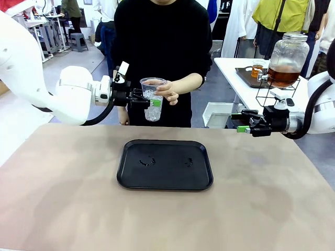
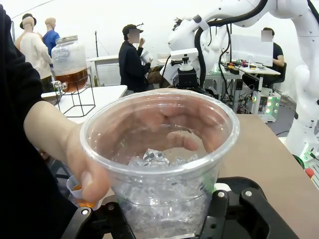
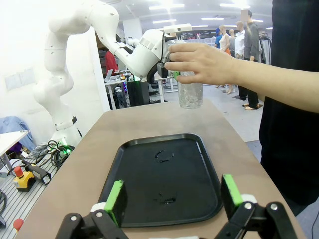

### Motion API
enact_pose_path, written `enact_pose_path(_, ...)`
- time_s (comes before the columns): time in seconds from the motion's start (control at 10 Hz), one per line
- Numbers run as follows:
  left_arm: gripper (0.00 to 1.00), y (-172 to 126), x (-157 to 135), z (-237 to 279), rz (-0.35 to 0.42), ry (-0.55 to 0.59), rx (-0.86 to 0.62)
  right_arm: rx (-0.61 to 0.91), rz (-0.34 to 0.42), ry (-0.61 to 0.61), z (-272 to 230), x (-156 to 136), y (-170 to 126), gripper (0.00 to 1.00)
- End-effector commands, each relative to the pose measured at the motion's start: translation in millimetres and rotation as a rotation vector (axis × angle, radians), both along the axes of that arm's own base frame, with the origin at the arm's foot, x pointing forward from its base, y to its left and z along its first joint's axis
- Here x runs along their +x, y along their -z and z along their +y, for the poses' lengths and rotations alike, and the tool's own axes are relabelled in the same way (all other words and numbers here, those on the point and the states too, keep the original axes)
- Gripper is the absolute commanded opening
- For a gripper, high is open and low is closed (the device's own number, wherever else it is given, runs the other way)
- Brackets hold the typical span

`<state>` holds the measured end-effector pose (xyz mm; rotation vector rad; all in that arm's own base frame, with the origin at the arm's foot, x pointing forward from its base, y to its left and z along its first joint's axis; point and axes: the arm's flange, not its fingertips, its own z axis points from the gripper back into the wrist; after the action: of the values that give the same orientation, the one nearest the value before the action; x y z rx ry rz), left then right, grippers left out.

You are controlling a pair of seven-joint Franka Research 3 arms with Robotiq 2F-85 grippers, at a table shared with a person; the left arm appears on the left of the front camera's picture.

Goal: Pour the drink into the iced cup.
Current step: Open the gripper to release the iced cup you were holding.

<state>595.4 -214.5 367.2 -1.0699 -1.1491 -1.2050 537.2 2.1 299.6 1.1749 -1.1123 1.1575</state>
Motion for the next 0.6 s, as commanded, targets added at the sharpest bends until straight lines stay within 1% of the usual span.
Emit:
enact_pose_path(0.0, 0.61, -2.6, -2.6, -0.7, -0.009, 0.008, -0.009, 0.017, -0.001, 0.005, 1.1, -2.0, -2.5, 1.0)
enact_pose_path(0.5, 0.61, -2.6, -2.6, -0.7, -0.009, 0.008, -0.009, 0.017, -0.001, 0.005, 1.1, -2.0, -2.5, 1.0)
